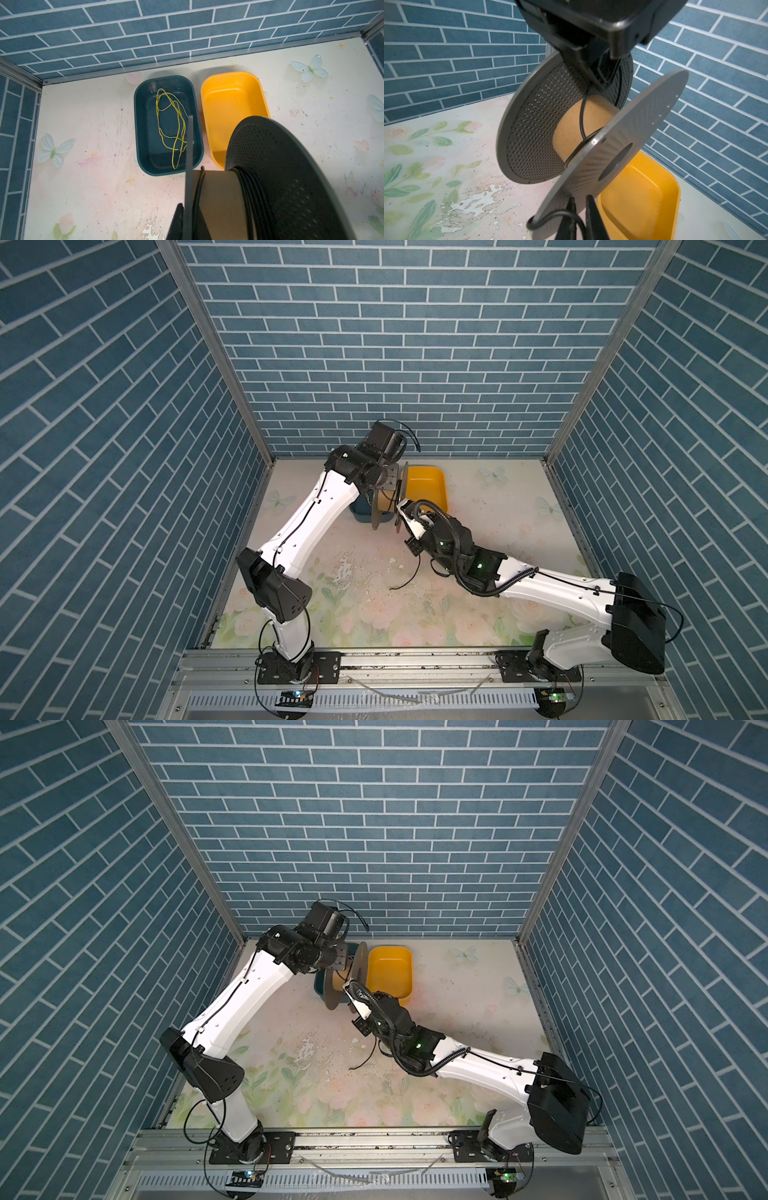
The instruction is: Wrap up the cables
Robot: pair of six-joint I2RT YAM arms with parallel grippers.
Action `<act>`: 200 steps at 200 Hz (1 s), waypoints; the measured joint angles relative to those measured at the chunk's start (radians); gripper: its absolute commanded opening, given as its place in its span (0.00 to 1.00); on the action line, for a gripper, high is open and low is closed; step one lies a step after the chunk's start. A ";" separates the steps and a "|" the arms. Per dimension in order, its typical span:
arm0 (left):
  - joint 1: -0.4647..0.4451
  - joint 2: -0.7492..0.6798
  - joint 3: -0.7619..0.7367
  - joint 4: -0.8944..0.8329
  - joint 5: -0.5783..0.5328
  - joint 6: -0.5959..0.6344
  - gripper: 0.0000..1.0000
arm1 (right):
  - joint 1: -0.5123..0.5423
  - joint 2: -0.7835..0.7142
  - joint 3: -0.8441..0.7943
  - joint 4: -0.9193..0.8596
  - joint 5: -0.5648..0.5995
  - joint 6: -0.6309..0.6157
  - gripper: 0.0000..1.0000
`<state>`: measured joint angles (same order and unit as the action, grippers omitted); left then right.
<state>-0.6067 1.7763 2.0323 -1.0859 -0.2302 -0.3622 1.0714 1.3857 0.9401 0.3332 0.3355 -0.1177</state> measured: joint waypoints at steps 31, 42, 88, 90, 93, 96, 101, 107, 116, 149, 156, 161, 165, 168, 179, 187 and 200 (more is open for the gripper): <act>0.000 -0.006 -0.018 0.004 0.005 0.000 0.00 | 0.000 -0.010 -0.001 -0.014 -0.021 -0.014 0.00; 0.000 -0.010 -0.026 0.005 0.007 0.000 0.00 | 0.000 -0.018 -0.001 -0.018 -0.033 -0.014 0.00; -0.001 -0.011 -0.059 0.013 0.015 -0.009 0.00 | 0.000 -0.038 0.005 -0.045 -0.036 -0.021 0.03; -0.001 -0.011 -0.061 0.013 0.014 -0.010 0.00 | 0.000 -0.038 0.008 -0.051 -0.035 -0.021 0.03; -0.001 -0.011 -0.064 0.014 0.015 -0.011 0.00 | 0.000 -0.038 0.011 -0.058 -0.034 -0.021 0.02; -0.002 -0.011 -0.066 0.015 0.015 -0.012 0.00 | 0.000 -0.037 0.016 -0.069 -0.032 -0.022 0.02; -0.002 -0.011 -0.070 0.017 0.016 -0.013 0.00 | 0.000 -0.037 0.023 -0.080 -0.029 -0.022 0.02; -0.002 -0.011 -0.076 0.021 0.016 -0.015 0.00 | 0.001 -0.035 0.035 -0.099 -0.024 -0.023 0.02; -0.002 -0.011 -0.077 0.025 0.016 -0.018 0.00 | 0.002 -0.029 0.056 -0.130 -0.014 -0.025 0.01; 0.004 0.002 -0.060 0.033 0.005 -0.018 0.00 | 0.002 0.009 0.138 -0.211 0.027 -0.040 0.02; 0.005 0.014 -0.043 0.027 0.005 -0.015 0.00 | 0.002 0.014 0.145 -0.218 0.039 -0.040 0.02; 0.005 0.023 -0.032 0.024 0.005 -0.013 0.00 | 0.001 0.017 0.149 -0.220 0.048 -0.041 0.02; 0.005 0.030 -0.024 0.021 0.007 -0.011 0.00 | 0.001 0.019 0.152 -0.223 0.056 -0.042 0.02; 0.005 0.036 -0.017 0.017 0.007 -0.010 0.00 | 0.002 0.021 0.154 -0.225 0.063 -0.045 0.02; 0.005 0.058 0.002 0.006 0.010 -0.006 0.00 | 0.001 0.026 0.166 -0.238 0.085 -0.049 0.02; 0.005 0.070 0.008 0.001 0.014 -0.006 0.00 | 0.001 0.030 0.171 -0.246 0.101 -0.056 0.03; 0.004 0.081 0.010 -0.001 0.018 -0.007 0.00 | 0.002 0.040 0.181 -0.256 0.127 -0.068 0.03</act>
<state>-0.6025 1.8576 2.0418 -1.0870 -0.2127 -0.3691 1.0729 1.4258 1.1210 0.0769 0.4629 -0.1860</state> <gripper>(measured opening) 0.089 0.052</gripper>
